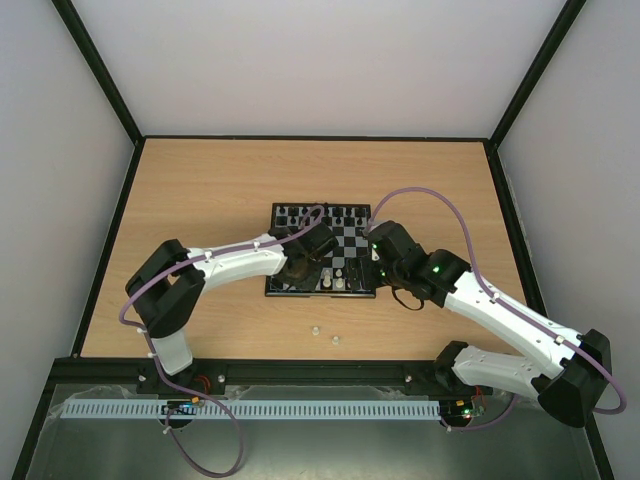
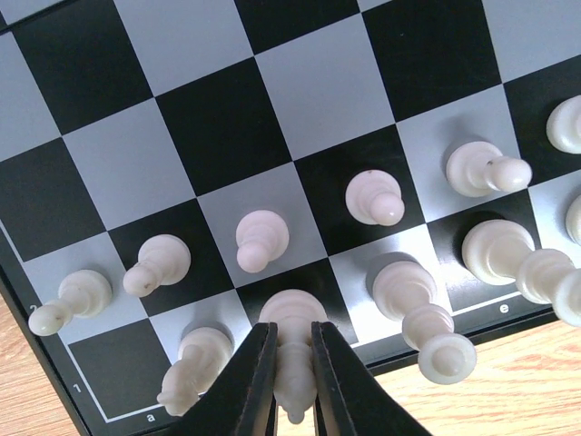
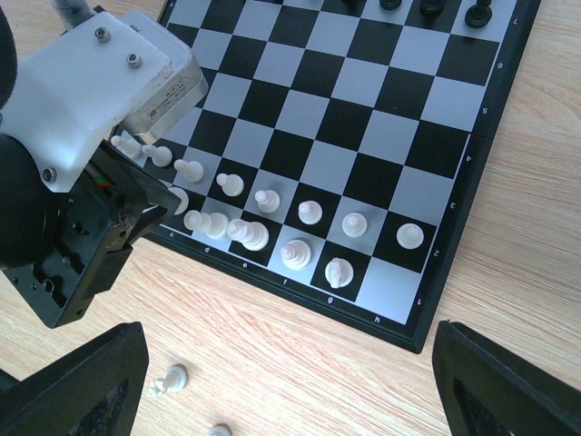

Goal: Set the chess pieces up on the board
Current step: Place the chess piece on the chessboard.

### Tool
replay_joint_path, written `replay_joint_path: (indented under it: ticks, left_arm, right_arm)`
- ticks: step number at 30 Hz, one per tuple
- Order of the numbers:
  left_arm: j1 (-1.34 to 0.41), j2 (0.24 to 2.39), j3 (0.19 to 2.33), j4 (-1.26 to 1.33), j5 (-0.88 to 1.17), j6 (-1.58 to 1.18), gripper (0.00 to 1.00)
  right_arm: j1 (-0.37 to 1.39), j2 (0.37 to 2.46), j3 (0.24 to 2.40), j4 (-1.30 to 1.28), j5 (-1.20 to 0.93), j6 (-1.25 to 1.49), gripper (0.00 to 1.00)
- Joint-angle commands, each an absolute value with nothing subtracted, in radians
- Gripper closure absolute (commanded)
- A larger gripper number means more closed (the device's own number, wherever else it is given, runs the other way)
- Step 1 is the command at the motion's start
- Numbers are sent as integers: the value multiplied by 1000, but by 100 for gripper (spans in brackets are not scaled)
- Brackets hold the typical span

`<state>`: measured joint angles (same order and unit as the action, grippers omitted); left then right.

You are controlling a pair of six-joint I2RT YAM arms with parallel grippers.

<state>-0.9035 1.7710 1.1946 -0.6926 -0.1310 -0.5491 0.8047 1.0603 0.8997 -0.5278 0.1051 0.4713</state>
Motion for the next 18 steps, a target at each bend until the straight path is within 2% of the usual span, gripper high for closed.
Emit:
replay_joint_path:
  ticks: [1, 18]
  left_arm:
    - [-898, 1789, 1180, -690, -120, -539, 87]
    - [-898, 1787, 1155, -678, -105, -544, 86]
  right_arm:
    - [803, 1055, 885, -527, 95, 457, 14]
    - [802, 1060, 886, -527, 91, 457, 14]
